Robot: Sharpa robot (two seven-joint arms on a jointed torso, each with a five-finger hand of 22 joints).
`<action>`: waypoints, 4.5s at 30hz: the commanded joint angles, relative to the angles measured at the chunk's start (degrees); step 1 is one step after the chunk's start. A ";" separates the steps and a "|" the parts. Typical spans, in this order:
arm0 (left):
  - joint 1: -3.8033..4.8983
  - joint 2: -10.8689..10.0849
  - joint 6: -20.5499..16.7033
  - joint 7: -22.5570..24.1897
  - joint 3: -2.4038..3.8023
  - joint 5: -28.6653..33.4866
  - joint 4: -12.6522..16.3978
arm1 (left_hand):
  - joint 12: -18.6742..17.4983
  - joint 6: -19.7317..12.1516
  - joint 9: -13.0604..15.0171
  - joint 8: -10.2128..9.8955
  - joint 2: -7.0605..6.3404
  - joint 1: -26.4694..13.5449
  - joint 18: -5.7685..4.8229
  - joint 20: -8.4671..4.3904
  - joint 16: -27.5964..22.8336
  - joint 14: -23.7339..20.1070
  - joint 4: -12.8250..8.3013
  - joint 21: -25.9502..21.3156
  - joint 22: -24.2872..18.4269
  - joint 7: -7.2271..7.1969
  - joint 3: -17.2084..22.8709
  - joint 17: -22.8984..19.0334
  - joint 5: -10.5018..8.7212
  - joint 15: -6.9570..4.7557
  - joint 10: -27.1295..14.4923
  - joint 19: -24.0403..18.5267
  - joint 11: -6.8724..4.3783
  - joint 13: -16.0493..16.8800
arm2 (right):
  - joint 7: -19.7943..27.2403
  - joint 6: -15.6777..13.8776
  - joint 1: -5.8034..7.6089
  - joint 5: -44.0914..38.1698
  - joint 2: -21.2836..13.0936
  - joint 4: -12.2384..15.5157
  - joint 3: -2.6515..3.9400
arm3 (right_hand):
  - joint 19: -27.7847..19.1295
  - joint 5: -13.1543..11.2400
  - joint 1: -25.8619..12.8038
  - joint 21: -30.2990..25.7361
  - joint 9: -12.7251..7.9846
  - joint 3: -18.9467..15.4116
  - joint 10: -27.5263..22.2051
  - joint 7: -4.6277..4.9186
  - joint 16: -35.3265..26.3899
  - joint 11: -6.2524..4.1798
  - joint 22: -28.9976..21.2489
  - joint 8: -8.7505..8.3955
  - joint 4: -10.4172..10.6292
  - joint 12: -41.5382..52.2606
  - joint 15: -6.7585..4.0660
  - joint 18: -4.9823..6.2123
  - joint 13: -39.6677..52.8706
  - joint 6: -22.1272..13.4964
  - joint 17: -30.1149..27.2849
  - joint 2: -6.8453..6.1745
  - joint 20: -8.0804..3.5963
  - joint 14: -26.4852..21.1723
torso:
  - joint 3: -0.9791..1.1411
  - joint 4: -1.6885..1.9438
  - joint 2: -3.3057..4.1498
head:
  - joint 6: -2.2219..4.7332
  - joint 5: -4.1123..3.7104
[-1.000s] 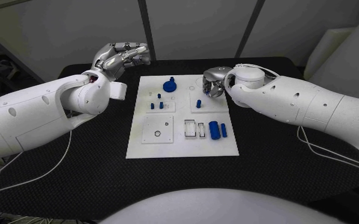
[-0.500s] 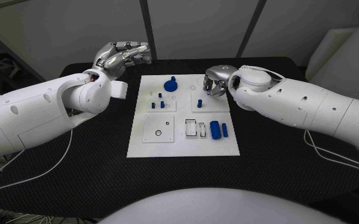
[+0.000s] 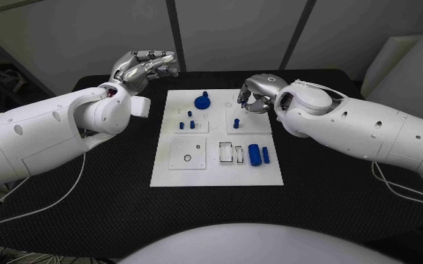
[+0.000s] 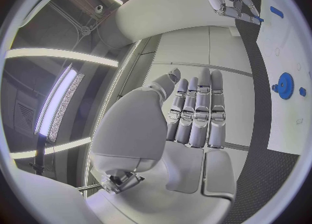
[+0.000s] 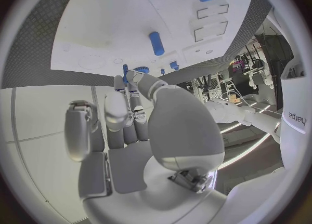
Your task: Assemble the parts on the task board
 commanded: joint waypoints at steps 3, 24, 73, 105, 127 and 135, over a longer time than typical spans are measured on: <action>0.07 0.03 0.60 0.31 0.07 0.21 -0.12 | -0.29 0.14 0.06 -0.23 0.57 0.00 -0.80 0.17 -0.18 0.20 -0.31 -0.17 -0.05 0.35 -0.06 -0.05 0.04 0.00 -0.08 0.26 0.29 -0.07 | 1.49 -4.26 0.12 2.13 -0.82 4.46 0.04 | 3.51 0.30 -0.27 0.48 0.07 -0.07 0.81 0.07 -0.11 -0.43 11.18 0.28 -0.36 -0.11 -0.40 -0.76 0.05 0.35 -0.06 0.18 -0.42 1.69 | 0.01 0.05 0.03 | 0.12 0.38; 0.08 1.08 0.73 0.16 0.07 0.21 -0.61 | -0.29 0.14 0.06 -0.23 0.57 0.00 -0.80 0.17 -0.18 0.20 -0.31 -0.17 -0.05 0.35 -0.06 -0.05 0.04 0.00 -0.08 0.26 0.29 -0.07 | 3.64 -3.18 -2.99 3.58 5.80 8.41 -0.04 | 3.53 0.37 -0.39 0.52 0.12 -0.10 0.83 0.09 -0.08 -0.41 11.22 0.23 -0.38 -0.18 -0.41 -0.76 0.03 0.37 -0.16 0.13 -0.45 1.71 | -0.07 0.10 0.02 | -1.39 5.56; 0.09 1.88 1.04 0.12 0.07 0.21 -1.15 | -0.38 0.05 0.04 -0.33 0.63 -0.04 -0.84 0.20 -0.65 0.33 -0.37 -0.23 -0.27 0.45 -0.19 -0.11 -0.05 0.08 -0.18 0.19 0.37 -0.08 | 3.32 -1.19 -7.66 0.71 9.69 3.92 -1.98 | 3.65 0.31 -0.72 0.83 0.20 -0.22 0.74 0.11 0.03 -0.37 11.44 0.10 -0.34 -0.33 -0.40 -0.83 -0.02 0.36 -0.30 0.00 -0.47 1.74 | -0.04 0.05 0.00 | -1.83 9.24; 0.08 2.09 1.35 -0.06 0.06 0.21 -1.62 | -0.41 0.01 0.02 -0.37 0.70 -0.09 -0.85 0.21 -0.81 0.40 -0.36 -0.25 -0.35 0.49 -0.23 -0.12 -0.06 0.10 -0.21 0.18 0.40 -0.08 | 3.74 -1.00 -8.20 0.44 10.79 2.53 -2.05 | 3.75 0.39 -0.67 1.06 0.23 -0.11 0.68 0.09 0.19 -0.38 11.60 0.02 -0.41 -0.38 -0.41 -0.89 -0.05 0.32 -0.25 0.12 -0.48 1.76 | -0.05 0.06 0.01 | -1.83 9.60; 0.08 2.14 1.71 -0.50 0.06 0.21 -1.70 | -0.48 -0.09 0.00 -0.46 0.78 -0.23 -0.88 0.26 -1.16 0.47 -0.32 -0.31 -0.53 0.54 -0.36 -0.16 -0.11 0.17 -0.31 0.13 0.46 -0.08 | 2.91 2.18 -8.21 -0.87 12.04 0.83 -2.45 | 3.42 0.19 -1.06 0.35 0.29 -0.20 0.04 0.24 -0.28 -0.19 11.16 -0.32 -0.49 -0.53 -0.29 -0.71 -0.24 0.00 -1.12 -0.21 -0.44 1.57 | -0.04 0.02 -0.01 | -1.83 9.48; 0.08 2.08 1.91 -0.71 0.06 0.21 -1.70 | -0.52 -0.15 -0.02 -0.51 0.78 -0.32 -0.89 0.29 -1.38 0.54 -0.30 -0.36 -0.67 0.57 -0.47 -0.18 -0.28 0.21 -0.37 0.09 0.49 -0.08 | 3.28 2.34 -8.21 -0.98 11.62 1.29 -2.60 | 3.04 0.00 -1.85 -0.42 0.30 -0.47 -1.32 0.45 -0.92 0.17 10.70 -0.67 -0.44 -0.53 -0.01 -0.53 -0.64 -0.45 -2.17 -1.03 -0.22 1.25 | -0.04 0.02 0.01 | -1.83 9.46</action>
